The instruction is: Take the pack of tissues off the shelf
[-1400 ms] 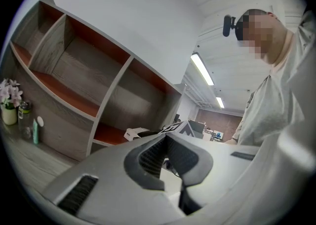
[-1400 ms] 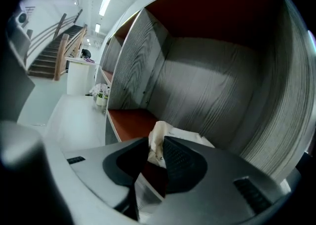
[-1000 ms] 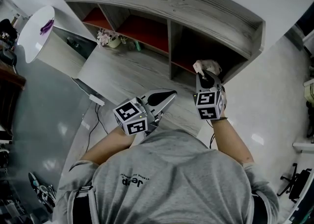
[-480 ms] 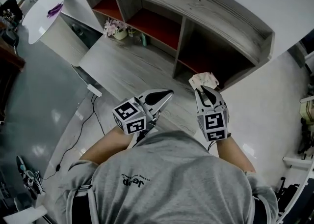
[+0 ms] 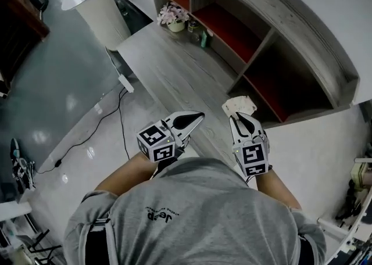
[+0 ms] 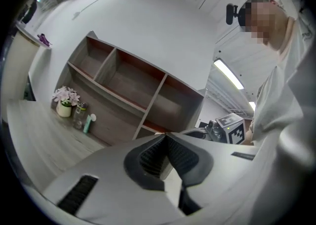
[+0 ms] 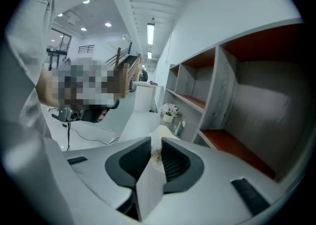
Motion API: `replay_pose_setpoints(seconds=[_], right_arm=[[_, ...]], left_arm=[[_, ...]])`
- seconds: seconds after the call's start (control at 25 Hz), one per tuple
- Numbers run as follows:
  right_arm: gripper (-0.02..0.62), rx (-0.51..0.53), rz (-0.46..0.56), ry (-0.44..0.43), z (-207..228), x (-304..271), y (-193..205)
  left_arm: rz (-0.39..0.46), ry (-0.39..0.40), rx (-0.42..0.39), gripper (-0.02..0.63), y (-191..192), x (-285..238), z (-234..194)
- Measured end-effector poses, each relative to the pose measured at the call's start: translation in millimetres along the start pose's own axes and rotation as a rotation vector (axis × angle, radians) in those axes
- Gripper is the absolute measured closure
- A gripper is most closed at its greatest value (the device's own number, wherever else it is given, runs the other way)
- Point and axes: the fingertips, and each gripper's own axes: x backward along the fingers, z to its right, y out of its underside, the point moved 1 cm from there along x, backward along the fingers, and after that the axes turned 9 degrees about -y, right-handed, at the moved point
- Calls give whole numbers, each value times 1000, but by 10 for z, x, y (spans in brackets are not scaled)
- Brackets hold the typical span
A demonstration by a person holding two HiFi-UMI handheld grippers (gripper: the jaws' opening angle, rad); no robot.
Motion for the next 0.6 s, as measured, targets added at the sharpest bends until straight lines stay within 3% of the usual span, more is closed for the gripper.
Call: replay_pose_setpoints(seconds=[0.32, 0.6], right_arm=[[506, 71, 1, -145, -506, -697, -250], [508, 112, 24, -234, -815, -1759, -405]], left_arm=[[39, -165, 56, 594, 99, 627, -613], [57, -252, 61, 594, 188, 973, -1588]])
